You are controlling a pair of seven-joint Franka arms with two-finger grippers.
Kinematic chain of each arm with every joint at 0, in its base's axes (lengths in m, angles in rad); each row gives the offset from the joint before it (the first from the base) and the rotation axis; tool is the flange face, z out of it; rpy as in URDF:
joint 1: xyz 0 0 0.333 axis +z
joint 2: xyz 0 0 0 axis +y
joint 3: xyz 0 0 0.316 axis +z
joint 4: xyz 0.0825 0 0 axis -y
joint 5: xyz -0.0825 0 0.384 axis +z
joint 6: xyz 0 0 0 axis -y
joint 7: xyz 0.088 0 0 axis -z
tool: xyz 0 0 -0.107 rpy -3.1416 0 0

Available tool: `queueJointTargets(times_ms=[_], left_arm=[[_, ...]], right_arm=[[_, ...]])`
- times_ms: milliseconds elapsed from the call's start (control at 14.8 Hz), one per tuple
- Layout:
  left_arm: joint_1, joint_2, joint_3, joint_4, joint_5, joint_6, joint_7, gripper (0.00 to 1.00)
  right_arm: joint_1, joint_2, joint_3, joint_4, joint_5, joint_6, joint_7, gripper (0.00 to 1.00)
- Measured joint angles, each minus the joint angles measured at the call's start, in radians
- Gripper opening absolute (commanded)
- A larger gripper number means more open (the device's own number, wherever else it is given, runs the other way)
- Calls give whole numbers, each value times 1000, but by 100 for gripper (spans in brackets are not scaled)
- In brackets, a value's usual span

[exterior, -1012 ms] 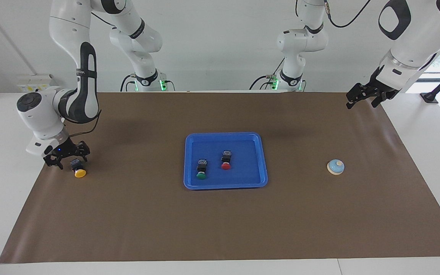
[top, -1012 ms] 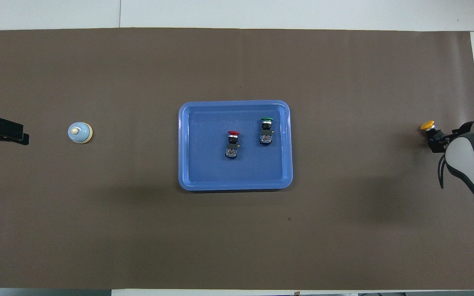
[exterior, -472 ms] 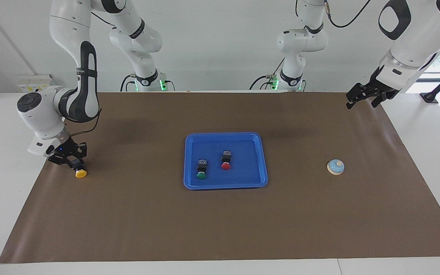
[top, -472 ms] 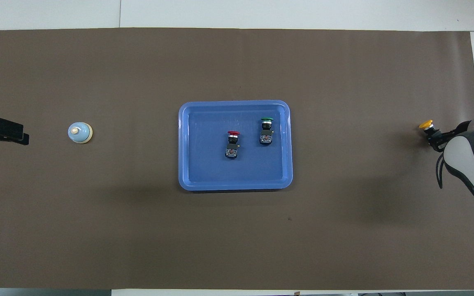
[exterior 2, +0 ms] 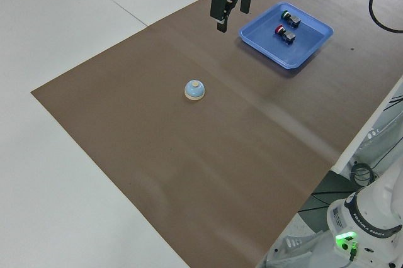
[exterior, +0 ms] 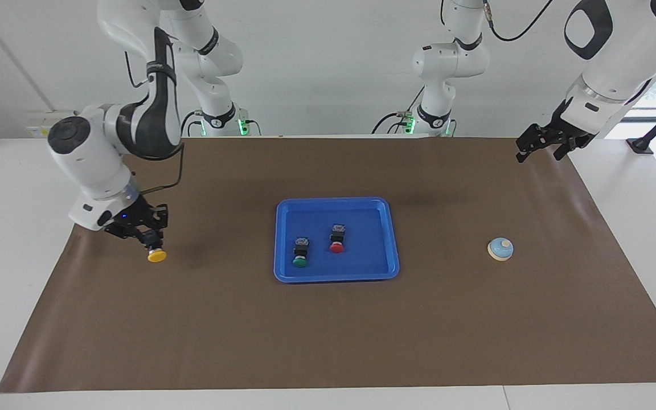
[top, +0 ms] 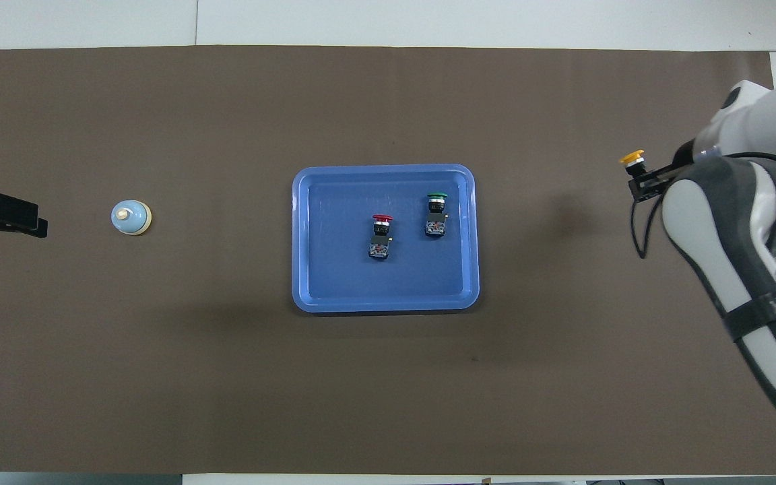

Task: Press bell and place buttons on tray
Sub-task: 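Place the yellow button in the tray with the right gripper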

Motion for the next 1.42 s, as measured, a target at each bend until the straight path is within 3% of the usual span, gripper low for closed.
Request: queueJointTargets(times_ms=[338,742,878,1012,1148,1418], left_arm=[[0,0,0,0,0,0,0,100],[0,0,0,0,0,0,0,100],[0,0,0,0,0,0,0,100],[0,0,0,0,0,0,0,100],[0,0,0,0,0,0,0,100],[0,0,0,0,0,0,0,100]], right_arm=[[294,51,5,72,0,51,520,2],[560,274,6,272,17,77,964,2],[614,324,5,294,20,155,1022,3],[629,336,5,305,27,173,1028,12],[637,336,8,302,34,177,1028,13],[661,332,47,213,59,261,1027,22]])
